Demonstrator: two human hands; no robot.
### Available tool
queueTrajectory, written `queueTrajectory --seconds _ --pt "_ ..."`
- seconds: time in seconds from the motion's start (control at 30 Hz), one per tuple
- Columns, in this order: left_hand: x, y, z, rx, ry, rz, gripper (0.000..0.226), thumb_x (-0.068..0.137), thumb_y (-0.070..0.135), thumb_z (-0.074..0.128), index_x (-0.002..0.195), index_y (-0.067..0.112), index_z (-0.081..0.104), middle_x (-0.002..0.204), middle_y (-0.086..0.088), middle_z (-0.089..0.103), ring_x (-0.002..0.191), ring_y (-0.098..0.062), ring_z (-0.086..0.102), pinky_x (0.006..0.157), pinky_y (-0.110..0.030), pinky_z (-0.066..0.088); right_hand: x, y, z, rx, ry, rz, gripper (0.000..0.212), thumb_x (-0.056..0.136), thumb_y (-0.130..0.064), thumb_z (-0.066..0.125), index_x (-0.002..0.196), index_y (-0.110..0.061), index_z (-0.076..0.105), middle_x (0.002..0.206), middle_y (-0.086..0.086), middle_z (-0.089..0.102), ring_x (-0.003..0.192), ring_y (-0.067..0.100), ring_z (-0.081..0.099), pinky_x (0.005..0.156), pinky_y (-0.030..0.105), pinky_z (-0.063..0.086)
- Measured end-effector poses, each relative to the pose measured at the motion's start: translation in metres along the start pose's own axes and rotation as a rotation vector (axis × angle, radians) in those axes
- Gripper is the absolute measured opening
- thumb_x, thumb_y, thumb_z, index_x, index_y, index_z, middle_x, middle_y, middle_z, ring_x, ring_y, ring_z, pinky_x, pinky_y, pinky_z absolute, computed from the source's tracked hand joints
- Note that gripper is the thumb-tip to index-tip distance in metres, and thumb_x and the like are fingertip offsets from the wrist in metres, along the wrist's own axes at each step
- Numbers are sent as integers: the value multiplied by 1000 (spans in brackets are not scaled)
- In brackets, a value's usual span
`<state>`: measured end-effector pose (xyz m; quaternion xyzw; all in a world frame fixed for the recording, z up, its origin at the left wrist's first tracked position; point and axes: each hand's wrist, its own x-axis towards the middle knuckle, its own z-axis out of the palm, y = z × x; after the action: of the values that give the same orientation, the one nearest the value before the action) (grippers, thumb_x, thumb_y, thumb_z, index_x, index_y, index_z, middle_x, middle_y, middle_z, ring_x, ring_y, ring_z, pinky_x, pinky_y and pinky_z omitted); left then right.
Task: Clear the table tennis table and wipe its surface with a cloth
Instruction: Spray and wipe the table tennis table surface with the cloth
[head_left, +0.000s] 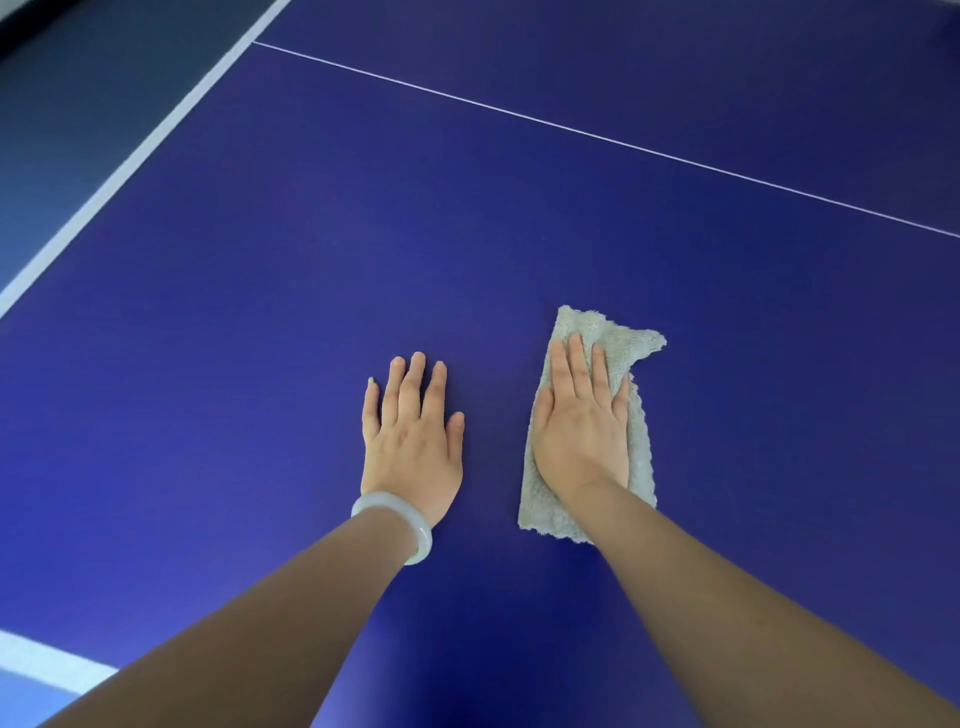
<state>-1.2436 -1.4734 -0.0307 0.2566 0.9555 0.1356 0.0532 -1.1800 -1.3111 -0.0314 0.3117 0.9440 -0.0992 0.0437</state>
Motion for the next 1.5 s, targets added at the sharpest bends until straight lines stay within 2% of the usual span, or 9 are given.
queueTrajectory --seconds 0.2,0.63,0.77,0.9,1.0,1.13,1.2,1.3,1.5 --pt "-36 -79 -26 -98 141 -60 58 98 38 27 144 8 46 153 -13 36 146 -28 26 123 -43 11 2 1 3 -29 11 5 57 102 -35 7 157 -27 -8 164 -11 -11 151 14 -14 122 45 -11" --pt "-64 -135 -28 174 55 -268 66 99 46 9 155 17 26 161 -7 23 151 -22 12 123 -43 3 147 -6 -24 -23 7 -19 55 105 -31 12 158 -22 2 165 -8 -2 152 15 -6 123 48 -4" --pt "-63 -135 -26 178 71 -269 64 99 45 13 154 16 29 159 -8 27 150 -23 16 123 -42 4 181 -37 -36 -36 -45 -235 52 106 -28 16 158 -24 10 165 -9 6 152 15 -1 123 49 1" --pt "-64 -134 -28 185 68 -264 64 99 45 13 153 15 31 158 -10 29 150 -25 18 122 -44 7 101 -65 -24 -149 -42 -727 54 102 -29 26 155 -25 17 161 2 23 147 29 25 114 49 28" --pt "-64 -133 -29 182 56 -272 64 99 44 13 153 15 31 158 -9 29 150 -24 18 122 -46 9 46 -39 -19 -176 -180 -1077 56 105 -29 22 158 -29 5 165 -11 5 152 14 -1 122 43 8" --pt "-64 -132 -31 179 59 -274 63 99 44 15 153 16 31 158 -9 28 150 -24 17 122 -45 8 102 4 -33 -254 -5 -688 53 103 -26 29 155 -18 20 163 7 17 149 29 14 114 59 23" --pt "-62 -131 -31 174 62 -274 64 98 45 14 153 17 30 159 -8 27 150 -23 16 122 -45 7 134 13 -46 -127 -5 -347 53 105 -31 19 157 -25 15 165 -6 9 152 18 4 119 57 12" --pt "-62 -133 -31 166 66 -280 65 98 46 12 154 18 28 160 -8 24 151 -21 12 123 -42 3 138 -10 -36 -28 -8 -253 53 106 -31 14 158 -26 7 165 -11 1 152 12 -4 123 49 0" --pt "-65 -133 -31 153 64 -290 66 97 47 11 155 19 24 162 -6 20 152 -19 7 123 -41 1 8 -42 -4 -128 -163 -1036 55 104 -28 21 158 -26 10 165 -9 3 152 15 -4 123 45 0"
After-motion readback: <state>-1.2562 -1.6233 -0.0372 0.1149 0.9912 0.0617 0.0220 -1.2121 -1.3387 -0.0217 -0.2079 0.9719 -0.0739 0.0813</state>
